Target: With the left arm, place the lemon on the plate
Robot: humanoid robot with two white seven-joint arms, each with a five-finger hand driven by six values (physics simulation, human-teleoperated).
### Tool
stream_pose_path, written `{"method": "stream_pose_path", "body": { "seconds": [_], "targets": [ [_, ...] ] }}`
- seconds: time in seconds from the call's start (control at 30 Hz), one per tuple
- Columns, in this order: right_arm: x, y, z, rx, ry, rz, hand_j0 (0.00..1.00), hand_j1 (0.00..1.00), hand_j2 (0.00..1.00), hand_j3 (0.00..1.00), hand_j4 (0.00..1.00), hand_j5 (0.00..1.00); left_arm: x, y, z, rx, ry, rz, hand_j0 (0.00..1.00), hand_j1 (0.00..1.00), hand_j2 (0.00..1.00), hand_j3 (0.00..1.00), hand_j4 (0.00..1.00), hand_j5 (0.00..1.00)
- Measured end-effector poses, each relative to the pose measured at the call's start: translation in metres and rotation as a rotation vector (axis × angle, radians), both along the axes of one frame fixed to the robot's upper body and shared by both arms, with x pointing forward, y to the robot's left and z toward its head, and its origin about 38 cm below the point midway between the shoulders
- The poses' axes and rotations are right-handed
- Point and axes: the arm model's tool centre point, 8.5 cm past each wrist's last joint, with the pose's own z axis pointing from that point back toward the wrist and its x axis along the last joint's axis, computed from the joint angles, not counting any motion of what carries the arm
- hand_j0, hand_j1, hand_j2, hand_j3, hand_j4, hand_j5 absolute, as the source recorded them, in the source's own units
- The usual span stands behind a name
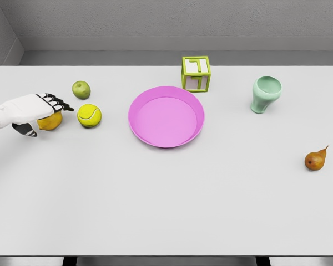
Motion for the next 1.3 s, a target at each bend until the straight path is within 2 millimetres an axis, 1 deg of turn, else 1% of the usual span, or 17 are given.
{"method": "stream_pose_path", "body": {
  "seconds": [1.0,1.03,1.1,1.2,1.3],
  "targets": [
    [0.0,0.0,0.0,0.0,0.0,0.0,1.0,1.0,1.0,1.0,1.0,1.0,0.0015,0.0006,-0.0049,-0.022,-0.007,0.011,1.0,1.0,1.0,1.0,1.0,1.0],
    [0.0,0.0,0.0,0.0,0.0,0.0,1.0,1.0,1.0,1.0,1.0,1.0,0.0015,0.0007,-0.0049,-0.022,-0.006,0.011,0.97,0.97,0.97,0.97,0.97,0.97],
    [0.0,0.0,0.0,0.0,0.0,0.0,1.0,1.0,1.0,1.0,1.0,1.0,0.0015,0.0007,-0.005,-0.022,-0.006,0.012,0.94,0.94,0.94,0.94,0.94,0.94],
    [0.0,0.0,0.0,0.0,0.0,0.0,1.0,1.0,1.0,1.0,1.0,1.0,0.0016,0.0021,-0.0058,-0.024,-0.004,0.016,0.91,0.91,0.91,0.91,0.91,0.91],
    [0.0,0.0,0.0,0.0,0.0,0.0,1.0,1.0,1.0,1.0,1.0,1.0,0.0017,0.0031,-0.0062,-0.027,-0.004,0.02,0.91,0.91,0.91,0.91,0.91,0.91]
  ]
}}
